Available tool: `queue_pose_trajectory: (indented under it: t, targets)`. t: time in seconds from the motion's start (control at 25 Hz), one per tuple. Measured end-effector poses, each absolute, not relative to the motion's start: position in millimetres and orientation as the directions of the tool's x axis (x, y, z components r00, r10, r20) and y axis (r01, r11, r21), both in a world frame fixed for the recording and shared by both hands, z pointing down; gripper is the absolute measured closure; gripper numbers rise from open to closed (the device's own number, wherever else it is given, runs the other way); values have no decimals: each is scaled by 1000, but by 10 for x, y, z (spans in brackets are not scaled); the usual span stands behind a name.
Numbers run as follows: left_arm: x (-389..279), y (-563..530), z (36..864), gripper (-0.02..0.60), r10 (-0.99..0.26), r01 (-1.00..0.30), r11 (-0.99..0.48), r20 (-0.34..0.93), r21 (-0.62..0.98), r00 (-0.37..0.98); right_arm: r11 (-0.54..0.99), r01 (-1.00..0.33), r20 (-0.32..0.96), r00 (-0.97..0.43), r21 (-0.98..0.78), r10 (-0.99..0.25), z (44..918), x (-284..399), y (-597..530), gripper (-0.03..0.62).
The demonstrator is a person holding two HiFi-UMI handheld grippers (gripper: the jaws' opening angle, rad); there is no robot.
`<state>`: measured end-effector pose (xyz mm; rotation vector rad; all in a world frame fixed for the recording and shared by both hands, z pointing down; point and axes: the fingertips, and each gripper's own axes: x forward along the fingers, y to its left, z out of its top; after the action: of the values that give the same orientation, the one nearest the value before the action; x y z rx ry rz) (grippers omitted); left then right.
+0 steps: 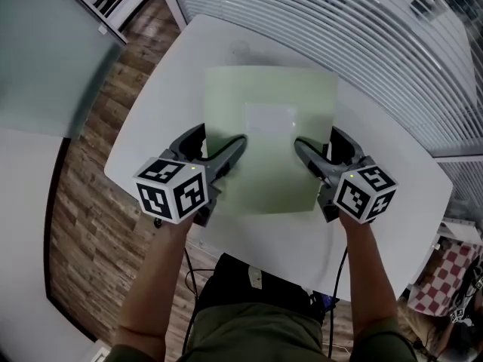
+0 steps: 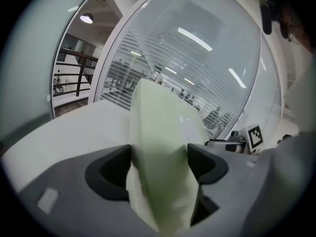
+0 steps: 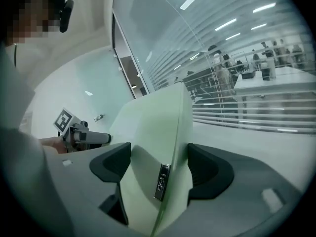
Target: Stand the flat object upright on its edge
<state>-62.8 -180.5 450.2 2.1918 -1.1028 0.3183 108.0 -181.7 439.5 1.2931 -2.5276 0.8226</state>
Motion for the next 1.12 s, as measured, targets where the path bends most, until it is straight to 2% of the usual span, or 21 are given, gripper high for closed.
queue_pose_trajectory:
  t: [0.48, 1.12]
  targets:
    - [-647, -1925, 3934, 238, -732, -804, -490, 342, 337, 589, 514, -827, 276, -561, -228, -780, 3809, 1033, -1925, 247]
    - [-569, -2245, 3585, 238, -818, -830, -553, 139, 77, 558, 521, -854, 98, -519, -4, -849, 3515, 1044, -2227, 247]
